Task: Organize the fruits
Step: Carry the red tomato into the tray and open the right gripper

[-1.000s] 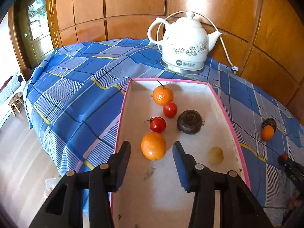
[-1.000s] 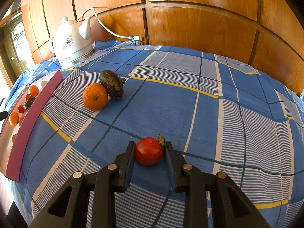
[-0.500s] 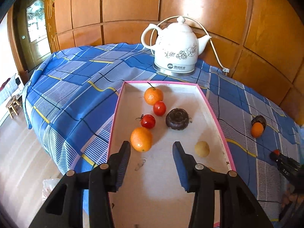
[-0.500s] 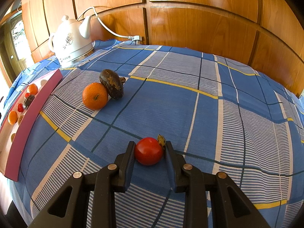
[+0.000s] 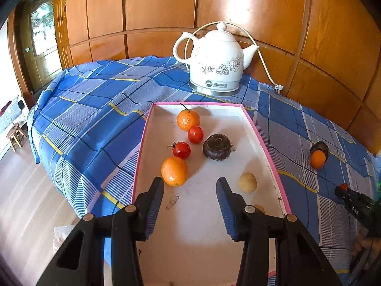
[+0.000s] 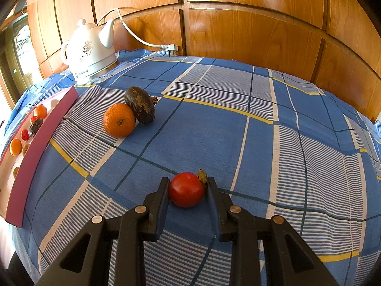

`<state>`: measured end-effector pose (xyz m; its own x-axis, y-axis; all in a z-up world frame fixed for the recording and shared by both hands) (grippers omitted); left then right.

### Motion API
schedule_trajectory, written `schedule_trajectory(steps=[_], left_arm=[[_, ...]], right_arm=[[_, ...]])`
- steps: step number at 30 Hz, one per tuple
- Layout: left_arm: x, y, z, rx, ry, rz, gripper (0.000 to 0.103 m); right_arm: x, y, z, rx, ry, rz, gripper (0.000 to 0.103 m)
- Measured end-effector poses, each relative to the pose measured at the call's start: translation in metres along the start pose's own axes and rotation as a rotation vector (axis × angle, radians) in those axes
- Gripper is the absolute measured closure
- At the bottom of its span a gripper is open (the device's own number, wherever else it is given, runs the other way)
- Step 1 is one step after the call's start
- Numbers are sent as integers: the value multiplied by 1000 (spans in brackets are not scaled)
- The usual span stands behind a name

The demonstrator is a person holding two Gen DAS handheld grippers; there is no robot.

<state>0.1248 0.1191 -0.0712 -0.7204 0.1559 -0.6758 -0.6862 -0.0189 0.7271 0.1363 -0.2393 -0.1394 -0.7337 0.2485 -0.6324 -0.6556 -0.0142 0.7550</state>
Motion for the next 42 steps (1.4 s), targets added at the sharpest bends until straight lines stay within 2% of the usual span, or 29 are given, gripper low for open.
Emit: schedule_trajectory(steps=[14, 20, 31, 42], left_arm=[[7, 2, 4, -9, -17, 8, 56], [9, 4, 10, -20, -4, 0, 56], [8, 8, 26, -44, 31, -21, 56], [5, 9, 37, -57, 44, -38, 56]], right_arm=[[-3, 6, 10, 75, 54, 29, 74], [-8, 35, 66, -40, 132, -8, 74], [14, 62, 180, -260, 278, 33, 74], [35, 66, 241, -363, 364, 83, 74]])
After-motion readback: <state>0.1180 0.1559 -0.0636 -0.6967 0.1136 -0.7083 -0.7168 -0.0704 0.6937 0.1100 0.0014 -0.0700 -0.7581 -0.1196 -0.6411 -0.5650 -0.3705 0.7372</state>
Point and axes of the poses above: each gripper's, at about its wrist camera, not at the fingertips, and y roughly against the way its jaws point, z to its left, x to its underside, the point moved 10 cm from there along -y, roughly the way its jaws point, and after that the axes turned 15 degrees about -y, right-handed, at the moved point
